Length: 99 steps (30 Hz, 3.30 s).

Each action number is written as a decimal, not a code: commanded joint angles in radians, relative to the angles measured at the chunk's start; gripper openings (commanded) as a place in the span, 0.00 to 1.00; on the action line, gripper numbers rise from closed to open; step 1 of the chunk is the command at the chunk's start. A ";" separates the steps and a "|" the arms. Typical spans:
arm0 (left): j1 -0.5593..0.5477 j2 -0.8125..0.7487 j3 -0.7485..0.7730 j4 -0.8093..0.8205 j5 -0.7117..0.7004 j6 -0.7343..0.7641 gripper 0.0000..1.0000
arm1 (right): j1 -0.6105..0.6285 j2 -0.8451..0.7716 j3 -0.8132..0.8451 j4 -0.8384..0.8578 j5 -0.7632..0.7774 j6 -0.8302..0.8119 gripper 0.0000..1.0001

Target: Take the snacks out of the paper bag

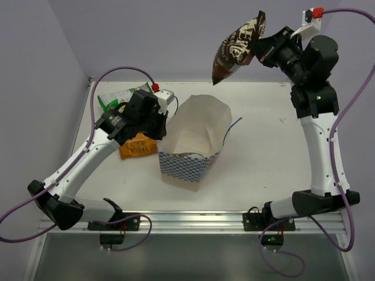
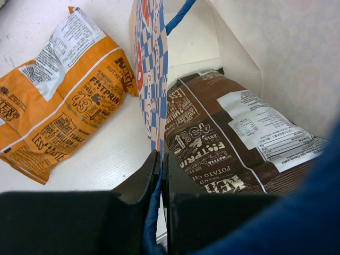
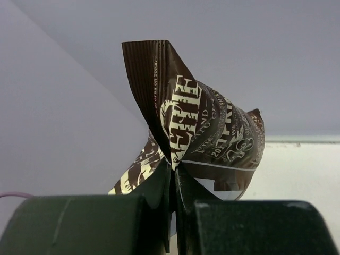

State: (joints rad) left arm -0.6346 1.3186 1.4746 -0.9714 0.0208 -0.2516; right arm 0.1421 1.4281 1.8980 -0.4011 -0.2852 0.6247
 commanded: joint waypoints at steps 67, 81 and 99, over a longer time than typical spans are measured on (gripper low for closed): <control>0.009 -0.036 0.032 0.137 0.067 0.107 0.00 | -0.014 0.014 -0.092 -0.192 -0.069 -0.518 0.80; -0.002 -0.019 0.101 0.217 0.071 0.325 0.00 | 0.398 -0.377 -0.469 -0.220 -0.023 -0.582 0.91; -0.048 -0.107 0.012 0.264 -0.009 0.273 0.00 | 0.861 -0.230 -0.697 -0.012 0.354 -0.248 0.91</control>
State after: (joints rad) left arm -0.6762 1.2720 1.4929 -0.8040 0.0299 0.0338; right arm 0.9810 1.1763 1.2121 -0.4862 -0.0414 0.2825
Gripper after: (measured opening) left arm 0.050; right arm 0.912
